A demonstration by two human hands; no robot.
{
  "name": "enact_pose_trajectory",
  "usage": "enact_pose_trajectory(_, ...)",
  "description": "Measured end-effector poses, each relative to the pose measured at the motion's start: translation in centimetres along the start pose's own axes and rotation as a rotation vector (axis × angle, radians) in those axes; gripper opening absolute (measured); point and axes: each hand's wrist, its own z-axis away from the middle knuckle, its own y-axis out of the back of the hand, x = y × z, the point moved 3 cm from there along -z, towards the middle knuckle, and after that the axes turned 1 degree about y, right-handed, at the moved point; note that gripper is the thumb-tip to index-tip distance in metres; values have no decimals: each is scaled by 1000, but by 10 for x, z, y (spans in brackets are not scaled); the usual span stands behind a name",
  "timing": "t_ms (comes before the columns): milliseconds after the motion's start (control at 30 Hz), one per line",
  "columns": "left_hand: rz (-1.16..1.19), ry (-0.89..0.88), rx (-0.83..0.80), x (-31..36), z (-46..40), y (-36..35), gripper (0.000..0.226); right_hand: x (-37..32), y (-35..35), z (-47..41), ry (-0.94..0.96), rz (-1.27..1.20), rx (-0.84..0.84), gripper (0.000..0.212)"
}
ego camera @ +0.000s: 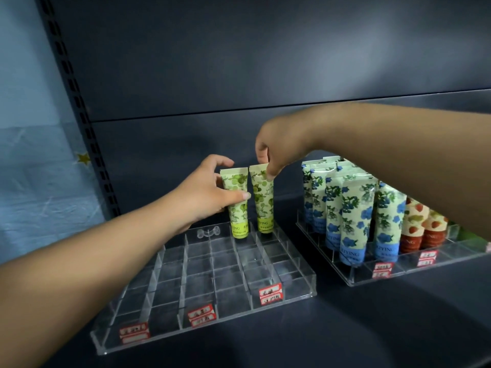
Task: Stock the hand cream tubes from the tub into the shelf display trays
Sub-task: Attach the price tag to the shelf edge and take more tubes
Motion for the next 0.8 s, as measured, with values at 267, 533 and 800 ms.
enact_pose_trajectory(267,-150,-56,165,12,13,15,50,1,16,13,50,130,207,32)
enact_pose_trajectory(533,-1008,-572,439,69,88,38,34,-14,30,84,56,108,707,32)
enact_pose_trajectory(800,-1113,-705,435,80,184,32,28,-57,9,177,-29,113,842,31)
